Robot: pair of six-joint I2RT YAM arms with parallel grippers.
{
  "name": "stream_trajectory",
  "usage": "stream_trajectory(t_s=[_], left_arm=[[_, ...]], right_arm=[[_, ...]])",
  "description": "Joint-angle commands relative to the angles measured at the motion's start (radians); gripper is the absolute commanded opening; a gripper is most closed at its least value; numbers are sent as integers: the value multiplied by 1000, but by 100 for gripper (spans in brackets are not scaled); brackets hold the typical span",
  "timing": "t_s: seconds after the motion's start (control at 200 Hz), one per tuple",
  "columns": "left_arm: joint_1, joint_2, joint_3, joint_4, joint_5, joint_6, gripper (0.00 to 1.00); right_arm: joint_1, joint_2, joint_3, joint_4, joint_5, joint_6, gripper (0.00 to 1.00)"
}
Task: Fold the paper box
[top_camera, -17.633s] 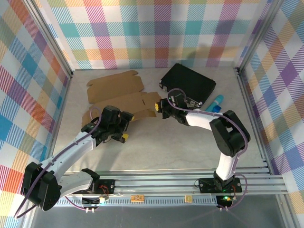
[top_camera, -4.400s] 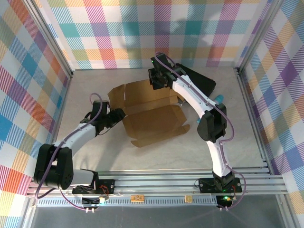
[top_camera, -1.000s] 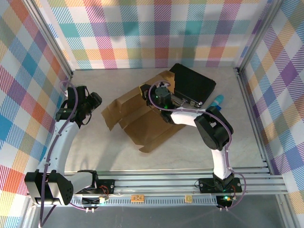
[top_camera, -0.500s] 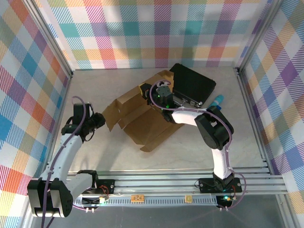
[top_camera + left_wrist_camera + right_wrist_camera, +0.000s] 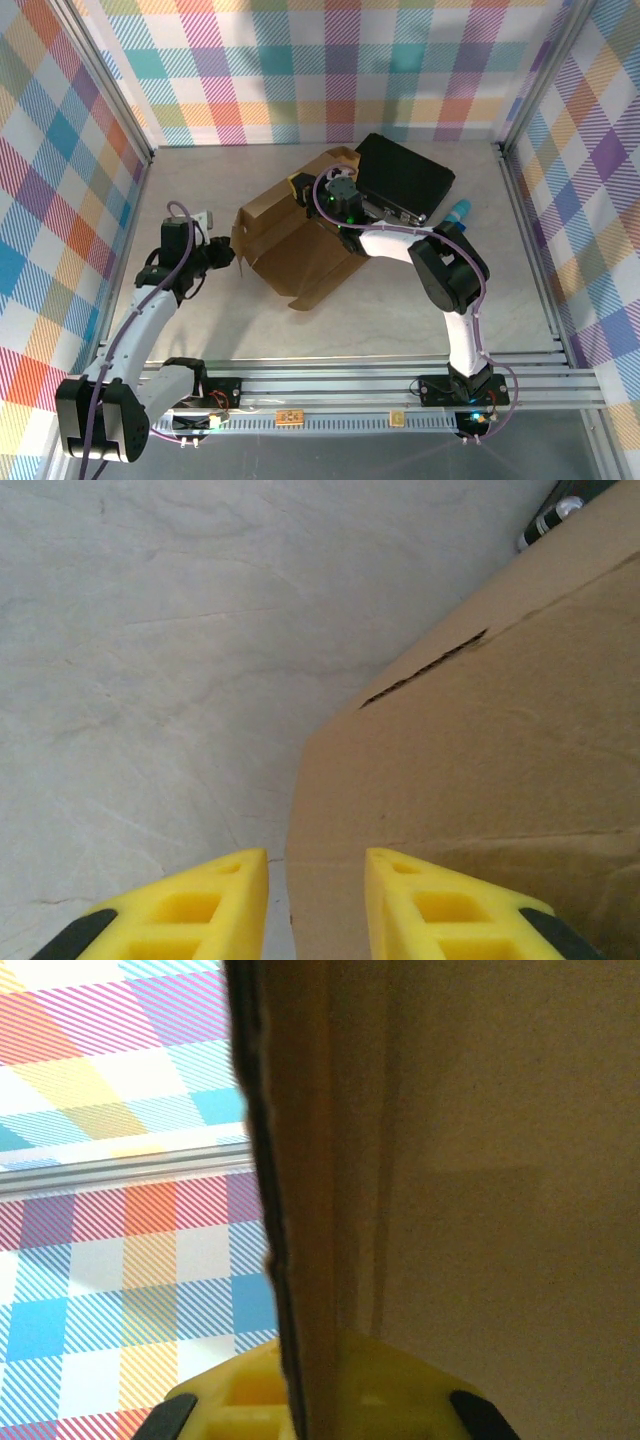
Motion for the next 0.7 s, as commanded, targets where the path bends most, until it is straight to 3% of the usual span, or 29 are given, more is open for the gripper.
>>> stream_trajectory(t_s=[0.0,0.695], left_arm=[[-17,20,-19,42,11,53,31],[-90,73,-77,121,-35,50,36]], right_arm=[[0,31,27,38,-16,0,0],[3,74,14,16,-73,-17,0]])
